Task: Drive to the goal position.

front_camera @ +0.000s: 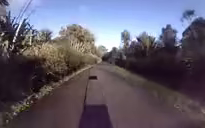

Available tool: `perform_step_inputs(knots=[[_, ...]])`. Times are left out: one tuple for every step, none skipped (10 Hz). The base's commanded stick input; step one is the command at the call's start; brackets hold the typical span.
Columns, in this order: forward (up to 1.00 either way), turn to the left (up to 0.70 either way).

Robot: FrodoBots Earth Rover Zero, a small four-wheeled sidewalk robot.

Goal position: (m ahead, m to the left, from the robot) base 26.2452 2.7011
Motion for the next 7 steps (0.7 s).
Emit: perform_step_inputs(knots=[[1.0,0.0],[1.0,0.0],[1.0,0.0],[1.0,0.0],[1.0,0.0],[1.0,0.0],[1.0,0.0]])
